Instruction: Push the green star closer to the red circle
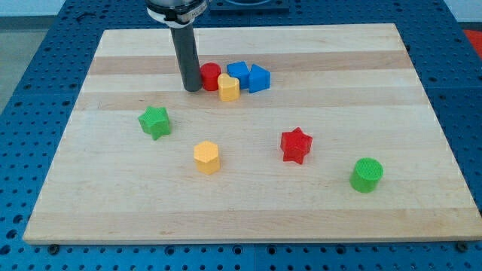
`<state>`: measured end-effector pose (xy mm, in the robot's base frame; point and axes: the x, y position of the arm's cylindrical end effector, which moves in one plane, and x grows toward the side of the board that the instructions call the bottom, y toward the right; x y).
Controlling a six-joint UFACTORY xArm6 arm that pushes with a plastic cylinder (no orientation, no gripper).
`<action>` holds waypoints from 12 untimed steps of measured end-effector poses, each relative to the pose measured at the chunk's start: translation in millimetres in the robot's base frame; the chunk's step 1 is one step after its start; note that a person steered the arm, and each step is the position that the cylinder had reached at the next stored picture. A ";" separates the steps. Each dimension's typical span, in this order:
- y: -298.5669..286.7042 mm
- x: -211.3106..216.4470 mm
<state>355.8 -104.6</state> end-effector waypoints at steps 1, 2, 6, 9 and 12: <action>-39.8 0.7; -89.6 11.0; -110.6 125.6; -68.0 77.3; -47.7 112.1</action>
<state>467.8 -152.3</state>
